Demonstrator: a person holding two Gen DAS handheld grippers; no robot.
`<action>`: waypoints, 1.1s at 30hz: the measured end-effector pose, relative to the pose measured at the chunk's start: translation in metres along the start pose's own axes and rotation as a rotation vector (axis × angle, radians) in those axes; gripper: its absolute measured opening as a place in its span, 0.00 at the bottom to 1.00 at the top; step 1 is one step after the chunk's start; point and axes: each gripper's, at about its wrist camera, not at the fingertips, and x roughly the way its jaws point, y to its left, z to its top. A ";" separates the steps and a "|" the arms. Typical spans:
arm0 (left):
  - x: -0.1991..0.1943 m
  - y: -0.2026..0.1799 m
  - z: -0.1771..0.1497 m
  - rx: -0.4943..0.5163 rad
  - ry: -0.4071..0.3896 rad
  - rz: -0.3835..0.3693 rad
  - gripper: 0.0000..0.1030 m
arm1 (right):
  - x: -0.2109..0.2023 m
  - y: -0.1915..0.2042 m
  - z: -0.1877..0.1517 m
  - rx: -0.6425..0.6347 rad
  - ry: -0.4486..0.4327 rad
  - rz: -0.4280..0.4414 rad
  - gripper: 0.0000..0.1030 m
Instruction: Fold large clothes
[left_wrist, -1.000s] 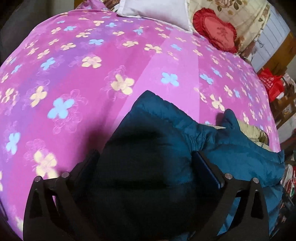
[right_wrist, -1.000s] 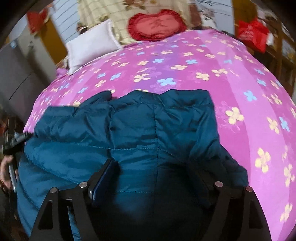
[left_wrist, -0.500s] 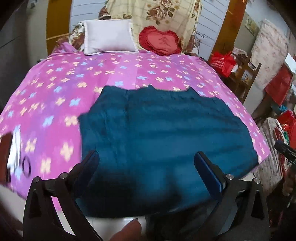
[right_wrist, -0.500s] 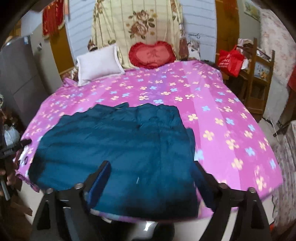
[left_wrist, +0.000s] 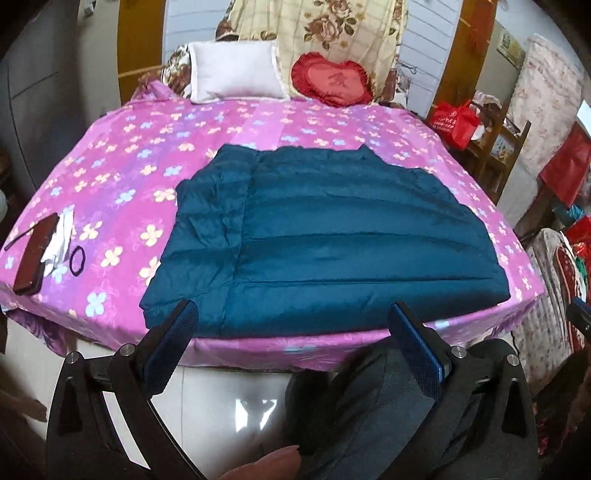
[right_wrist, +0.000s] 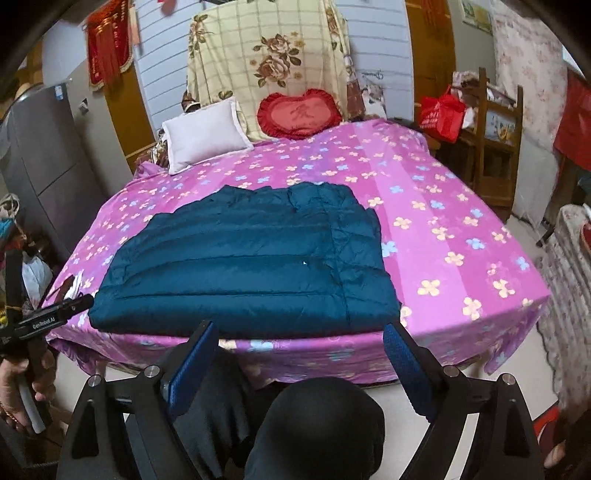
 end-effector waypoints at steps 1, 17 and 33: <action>-0.003 -0.001 -0.001 0.006 -0.008 0.003 1.00 | -0.003 0.003 -0.002 -0.008 -0.005 -0.003 0.86; -0.011 -0.017 -0.012 0.057 -0.030 0.021 1.00 | -0.013 0.014 -0.011 -0.038 -0.014 -0.004 0.86; -0.006 -0.018 -0.016 0.055 -0.019 0.036 1.00 | -0.010 0.016 -0.018 -0.041 -0.006 0.021 0.86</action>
